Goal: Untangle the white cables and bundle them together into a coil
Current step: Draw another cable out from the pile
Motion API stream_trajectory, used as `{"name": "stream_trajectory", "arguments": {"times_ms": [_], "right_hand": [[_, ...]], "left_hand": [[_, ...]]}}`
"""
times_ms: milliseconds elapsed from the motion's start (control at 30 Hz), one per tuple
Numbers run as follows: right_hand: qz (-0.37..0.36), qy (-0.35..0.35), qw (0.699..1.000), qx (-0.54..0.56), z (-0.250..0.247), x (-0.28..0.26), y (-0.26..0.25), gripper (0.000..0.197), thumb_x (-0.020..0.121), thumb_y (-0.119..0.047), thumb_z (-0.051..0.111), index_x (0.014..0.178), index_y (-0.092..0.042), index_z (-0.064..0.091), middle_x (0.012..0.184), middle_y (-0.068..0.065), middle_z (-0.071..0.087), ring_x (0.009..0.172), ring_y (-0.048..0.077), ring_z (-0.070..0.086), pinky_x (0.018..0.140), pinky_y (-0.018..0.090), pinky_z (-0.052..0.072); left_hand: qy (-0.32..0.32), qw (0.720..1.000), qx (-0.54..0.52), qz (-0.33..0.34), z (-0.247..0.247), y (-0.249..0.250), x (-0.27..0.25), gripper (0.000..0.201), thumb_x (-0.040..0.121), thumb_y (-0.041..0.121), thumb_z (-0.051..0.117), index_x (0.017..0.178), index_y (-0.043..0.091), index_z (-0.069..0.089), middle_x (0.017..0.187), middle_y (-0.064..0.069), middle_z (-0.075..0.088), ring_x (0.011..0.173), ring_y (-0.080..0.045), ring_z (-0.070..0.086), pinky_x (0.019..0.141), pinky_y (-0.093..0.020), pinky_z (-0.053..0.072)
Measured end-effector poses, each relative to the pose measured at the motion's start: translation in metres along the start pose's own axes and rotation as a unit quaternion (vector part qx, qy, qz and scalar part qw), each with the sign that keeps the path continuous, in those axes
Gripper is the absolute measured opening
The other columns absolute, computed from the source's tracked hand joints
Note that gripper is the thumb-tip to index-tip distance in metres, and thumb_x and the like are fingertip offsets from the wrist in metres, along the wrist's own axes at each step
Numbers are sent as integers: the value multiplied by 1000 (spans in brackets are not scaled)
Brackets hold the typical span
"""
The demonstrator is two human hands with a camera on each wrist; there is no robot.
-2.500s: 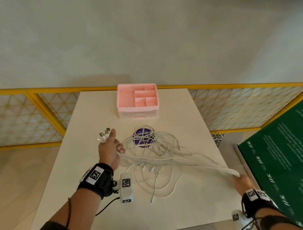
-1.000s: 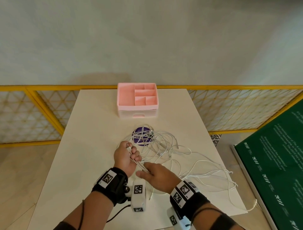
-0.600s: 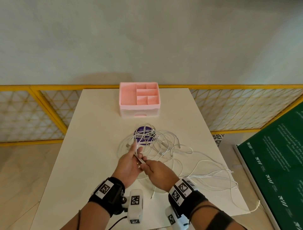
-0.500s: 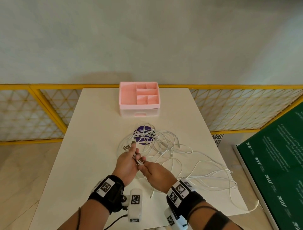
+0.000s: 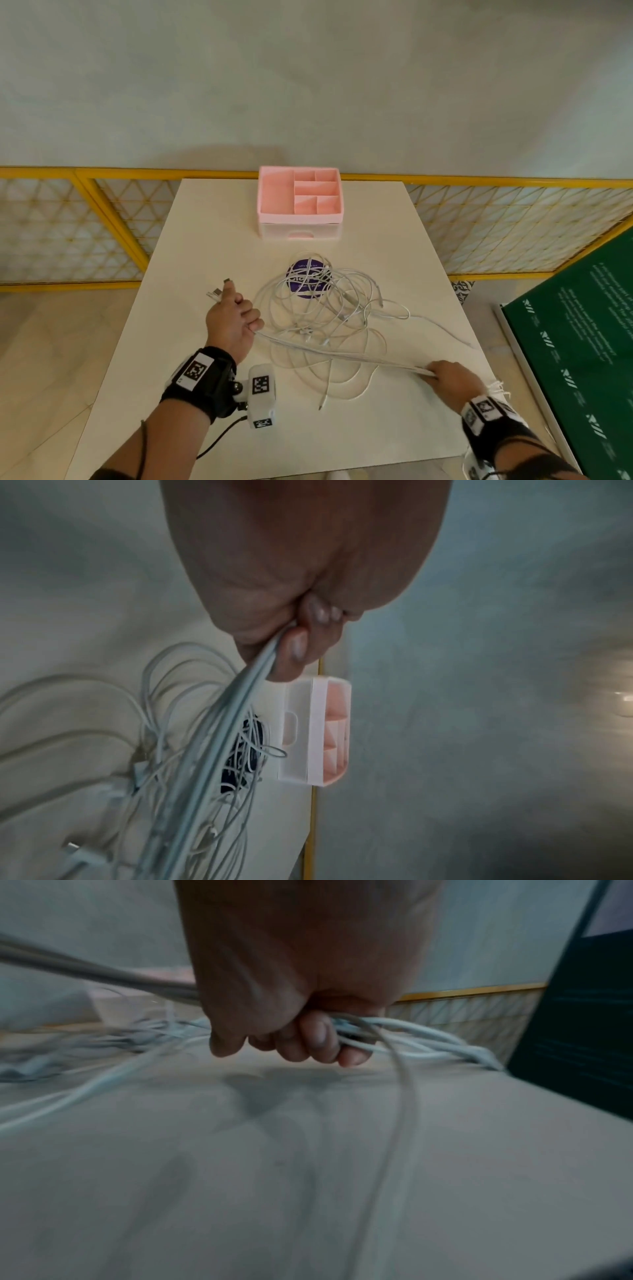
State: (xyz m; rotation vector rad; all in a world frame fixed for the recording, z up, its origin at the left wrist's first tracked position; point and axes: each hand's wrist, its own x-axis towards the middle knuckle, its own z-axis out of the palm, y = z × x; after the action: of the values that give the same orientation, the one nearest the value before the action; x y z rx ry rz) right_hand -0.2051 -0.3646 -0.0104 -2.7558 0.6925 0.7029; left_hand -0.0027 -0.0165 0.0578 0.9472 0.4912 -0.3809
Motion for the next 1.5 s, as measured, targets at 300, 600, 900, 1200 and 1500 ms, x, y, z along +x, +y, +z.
{"name": "stream_trajectory", "arguments": {"times_ms": [300,600,900,1200,1500], "right_hand": [[104,272,956,17,-48,11,21,48,101,-55,28,73,-22,51,65,-7,53,64,17,51,80,39,44],[129,2,987,-96,-22,19,-7,58,94,-62,44,137,-25,47,135,7,43,130,36,42,107,52,41],[-73,-47,992,-87,-69,28,-118,55,86,-60,60,121,-17,58,124,4,63,114,25,61,95,39,49],[-123,33,976,-178,-50,57,-174,42,97,-16,44,139,-19,43,142,7,42,124,32,48,100,46,45],[-171,249,952,-55,-114,52,-173,28,101,-31,46,99,-15,69,91,11,70,90,30,63,77,36,51]], "left_hand": [[-35,996,42,-69,6,-31,-9,43,101,49,48,69,21,41,52,7,26,37,-8,24,37,-21,25],[-16,998,34,-56,-5,-19,-4,43,101,50,48,70,21,41,51,7,28,37,-8,26,39,-21,26],[-19,996,57,-72,-14,-27,-5,43,100,50,50,69,22,41,52,6,30,38,-8,28,40,-20,26],[-29,993,78,-80,-17,-26,-11,44,98,53,53,67,24,41,51,7,29,37,-8,27,39,-22,27],[-26,995,67,-71,-14,-26,-7,42,97,52,54,67,24,42,48,9,33,36,-7,30,39,-20,27]]}}
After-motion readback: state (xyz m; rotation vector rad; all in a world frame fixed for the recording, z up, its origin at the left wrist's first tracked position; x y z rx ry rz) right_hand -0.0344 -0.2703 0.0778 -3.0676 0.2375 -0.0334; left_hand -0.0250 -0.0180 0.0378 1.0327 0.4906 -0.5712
